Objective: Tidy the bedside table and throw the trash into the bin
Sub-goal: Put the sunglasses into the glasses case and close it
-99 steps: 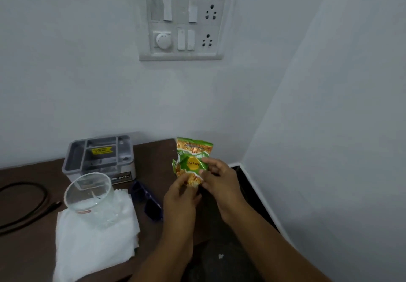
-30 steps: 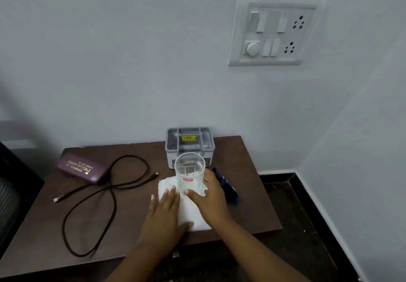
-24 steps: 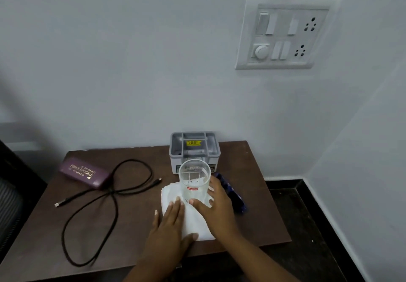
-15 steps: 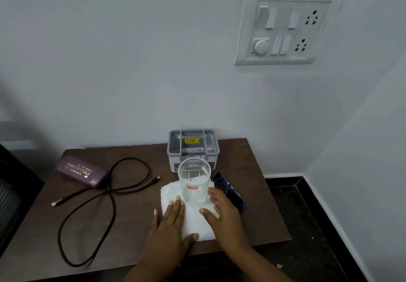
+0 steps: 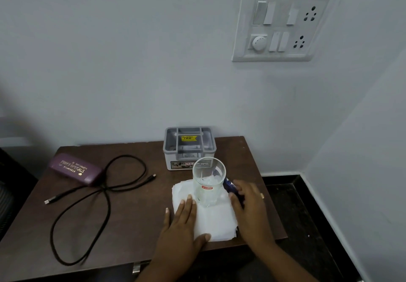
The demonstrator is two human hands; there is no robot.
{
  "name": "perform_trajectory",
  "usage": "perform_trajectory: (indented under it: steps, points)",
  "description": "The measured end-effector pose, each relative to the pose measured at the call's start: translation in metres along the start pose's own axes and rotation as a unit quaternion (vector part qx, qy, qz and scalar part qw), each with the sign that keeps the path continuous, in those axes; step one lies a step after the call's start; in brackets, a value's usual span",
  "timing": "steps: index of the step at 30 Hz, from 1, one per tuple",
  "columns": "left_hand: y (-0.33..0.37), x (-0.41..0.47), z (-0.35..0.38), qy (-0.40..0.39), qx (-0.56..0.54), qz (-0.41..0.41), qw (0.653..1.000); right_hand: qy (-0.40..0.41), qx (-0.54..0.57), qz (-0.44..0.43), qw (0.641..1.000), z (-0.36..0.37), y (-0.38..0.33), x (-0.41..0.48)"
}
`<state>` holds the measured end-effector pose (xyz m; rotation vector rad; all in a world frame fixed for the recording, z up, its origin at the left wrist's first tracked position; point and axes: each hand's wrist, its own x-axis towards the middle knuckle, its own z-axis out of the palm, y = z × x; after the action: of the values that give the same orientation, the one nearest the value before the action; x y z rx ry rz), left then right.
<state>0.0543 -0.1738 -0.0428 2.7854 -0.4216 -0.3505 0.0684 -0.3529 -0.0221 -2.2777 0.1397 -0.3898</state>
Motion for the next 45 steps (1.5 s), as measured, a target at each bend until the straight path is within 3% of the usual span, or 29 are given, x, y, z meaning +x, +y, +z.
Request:
perform_trajectory:
  steps: [6,11,15,21,25,29,33,38,42,45]
  points:
    - [0.008,-0.001,-0.006,-0.013,0.020,-0.017,1.000,-0.040,-0.095,0.071,0.992,0.004,0.010,0.044]
    - [0.013,0.002,-0.004,-0.024,0.009,-0.019,1.000,-0.046,-0.180,0.079,0.980,-0.003,0.015,0.049]
    - [0.021,0.007,-0.005,-0.032,-0.001,-0.014,0.999,-0.032,-0.146,0.080,0.986,-0.016,0.023,0.039]
    - [0.035,0.020,-0.004,-0.029,-0.004,-0.005,1.000,-0.001,0.021,0.130,0.991,-0.054,0.020,0.011]
    - [0.046,0.036,-0.001,-0.028,-0.007,0.003,1.000,-0.001,0.041,0.128,0.991,-0.069,0.023,-0.019]
    - [0.055,0.048,0.001,-0.018,-0.019,0.008,1.000,-0.017,0.035,0.088,0.995,-0.069,0.023,-0.046]
    - [0.043,0.046,-0.001,0.014,-0.021,0.011,1.000,-0.068,-0.025,-0.016,0.997,-0.056,0.020,-0.054]
    - [-0.020,0.019,-0.014,0.149,-0.022,0.019,0.988,-0.105,-0.079,-0.135,0.982,-0.012,-0.019,-0.039]
    - [-0.091,-0.031,-0.040,0.190,-0.072,-0.035,0.978,-0.148,-0.099,-0.197,0.964,0.036,-0.052,-0.019]
    - [-0.143,-0.070,-0.063,0.236,-0.045,-0.057,0.969,-0.186,-0.118,-0.241,0.945,0.073,-0.071,0.000]
